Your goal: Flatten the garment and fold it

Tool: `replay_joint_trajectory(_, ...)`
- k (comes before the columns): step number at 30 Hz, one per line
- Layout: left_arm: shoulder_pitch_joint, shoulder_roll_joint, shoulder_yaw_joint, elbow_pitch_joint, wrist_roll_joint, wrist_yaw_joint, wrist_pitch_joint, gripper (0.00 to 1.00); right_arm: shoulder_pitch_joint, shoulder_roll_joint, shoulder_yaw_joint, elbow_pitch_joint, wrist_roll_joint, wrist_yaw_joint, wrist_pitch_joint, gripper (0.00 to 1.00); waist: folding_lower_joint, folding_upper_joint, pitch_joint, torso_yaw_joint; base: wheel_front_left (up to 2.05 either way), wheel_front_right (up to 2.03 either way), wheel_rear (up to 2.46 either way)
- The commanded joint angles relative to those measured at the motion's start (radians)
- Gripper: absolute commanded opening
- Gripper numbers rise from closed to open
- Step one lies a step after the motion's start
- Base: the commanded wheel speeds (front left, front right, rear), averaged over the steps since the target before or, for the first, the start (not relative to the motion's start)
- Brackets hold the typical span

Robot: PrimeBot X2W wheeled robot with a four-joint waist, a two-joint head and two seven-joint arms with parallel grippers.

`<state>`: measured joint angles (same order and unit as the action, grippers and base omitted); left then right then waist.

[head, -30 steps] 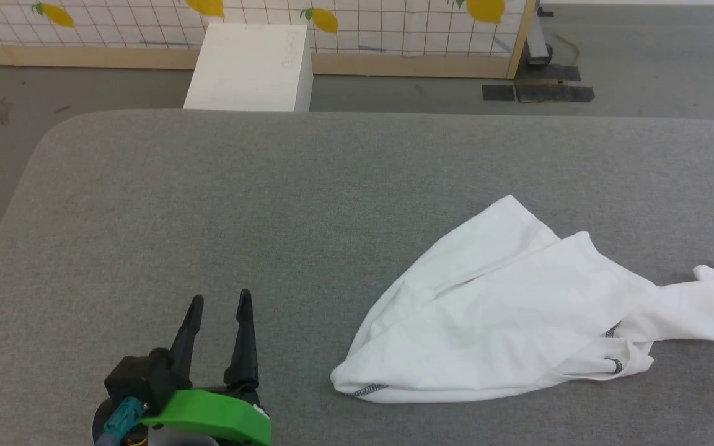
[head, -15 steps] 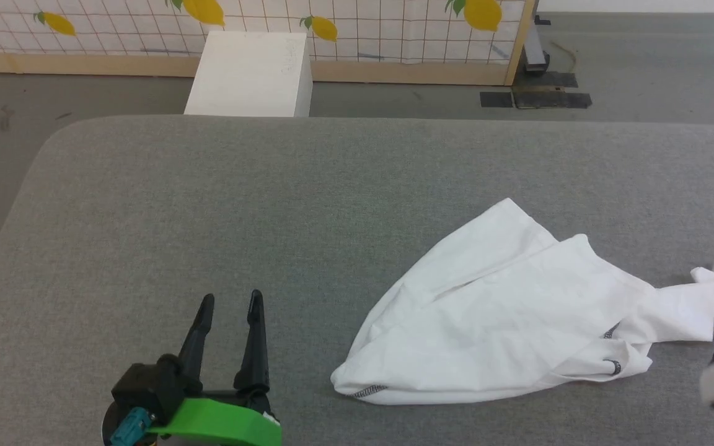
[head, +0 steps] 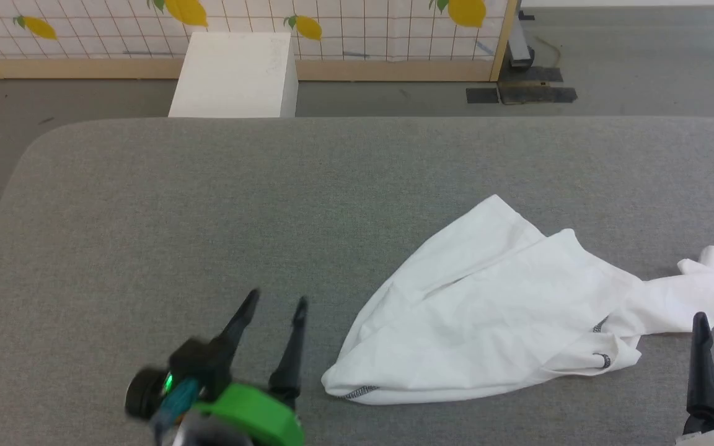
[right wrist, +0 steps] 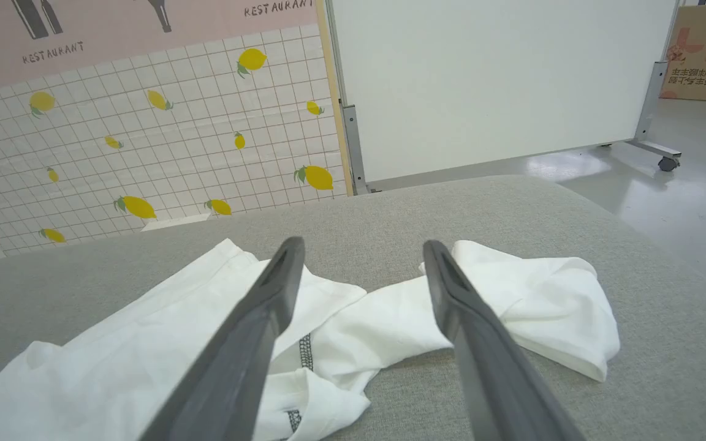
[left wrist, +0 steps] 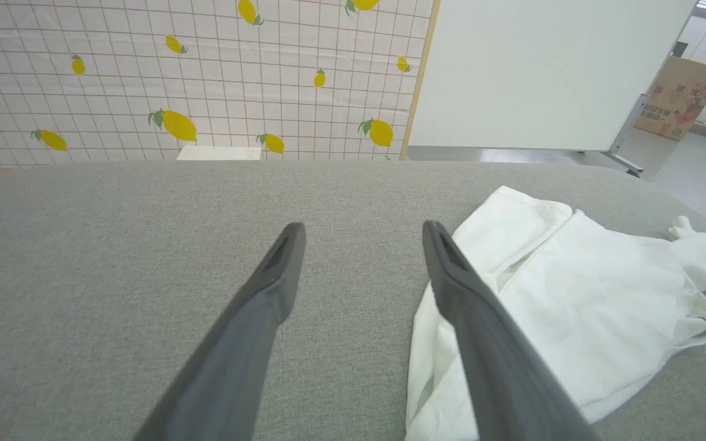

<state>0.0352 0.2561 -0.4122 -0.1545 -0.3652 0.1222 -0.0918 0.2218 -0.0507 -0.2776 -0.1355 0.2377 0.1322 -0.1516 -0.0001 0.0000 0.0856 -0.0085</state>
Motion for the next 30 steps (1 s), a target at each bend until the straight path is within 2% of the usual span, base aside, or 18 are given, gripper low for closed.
replay_joint_trajectory(1, -0.058, 0.015, -0.015, -0.007, 0.011, -0.022, 0.04, 1.0, -0.022, 0.0, -0.001, 0.0, -0.007, -0.002, -0.01, 1.0, 0.0001, 0.0, 0.008, 0.004, 0.0, 0.0, 0.0)
replay_joint_trajectory(7, -0.206, 0.031, -0.123, 0.044, -0.012, -0.127, 0.302, 1.0, -0.047, 0.0, 0.0, 0.003, -0.012, -0.002, -0.014, 1.0, 0.0001, 0.0, 0.034, 0.012, 0.0, 0.0, 0.0)
replay_joint_trajectory(8, -0.227, 0.029, -0.142, 0.055, -0.02, -0.144, 0.348, 1.0, -0.049, 0.0, 0.002, 0.005, -0.011, -0.002, -0.014, 1.0, 0.0001, 0.0, 0.038, 0.013, 0.0, 0.0, 0.0)
replay_joint_trajectory(9, -0.264, 0.011, -0.186, 0.083, -0.053, -0.176, 0.453, 1.0, -0.053, 0.0, 0.007, 0.01, -0.008, -0.002, -0.012, 1.0, 0.0001, 0.0, 0.05, 0.015, 0.0, 0.0, 0.0)
replay_joint_trajectory(10, -0.272, 0.002, -0.198, 0.093, -0.068, -0.183, 0.483, 1.0, -0.056, 0.0, 0.008, 0.011, -0.006, -0.002, -0.013, 1.0, 0.0001, 0.0, 0.055, 0.014, 0.0, 0.0, 0.0)
replay_joint_trajectory(14, -0.299, -0.005, -0.238, 0.146, -0.081, -0.2, 0.552, 1.0, -0.065, 0.0, 0.014, 0.016, -0.004, -0.002, -0.016, 1.0, 0.0001, 0.0, 0.068, 0.011, 0.0, 0.0, 0.0)
replay_joint_trajectory(20, -0.335, -0.016, -0.266, 0.23, -0.08, -0.216, 0.554, 1.0, -0.078, 0.0, 0.018, 0.023, -0.005, -0.002, -0.016, 1.0, 0.0001, 0.0, 0.076, 0.001, 0.0, 0.0, 0.0)
replay_joint_trajectory(21, -0.353, -0.015, -0.277, 0.272, -0.068, -0.221, 0.536, 0.91, -0.081, 0.0, 0.017, 0.026, -0.006, -0.002, -0.016, 1.0, 0.0001, 0.0, 0.075, -0.004, 0.0, 0.0, 0.0)
replay_joint_trajectory(22, -0.357, -0.017, -0.279, 0.283, -0.068, -0.223, 0.526, 0.29, -0.082, 0.0, 0.017, 0.027, -0.007, -0.002, -0.016, 1.0, 0.0001, 0.0, 0.074, -0.005, 0.0, 0.0, 0.0)
replay_joint_trajectory(23, -0.36, -0.019, -0.282, 0.29, -0.067, -0.225, 0.516, 0.0, -0.082, 0.0, 0.017, 0.027, -0.007, -0.002, -0.015, 1.0, 0.0001, 0.0, 0.073, -0.007, 0.0, 0.0, 0.0)
replay_joint_trajectory(30, -0.374, -0.029, -0.288, 0.292, -0.089, -0.235, 0.461, 0.0, -0.079, 0.0, 0.003, 0.026, -0.011, -0.002, -0.011, 1.0, 0.0001, 0.0, 0.061, -0.006, 0.0, 0.0, 0.0)
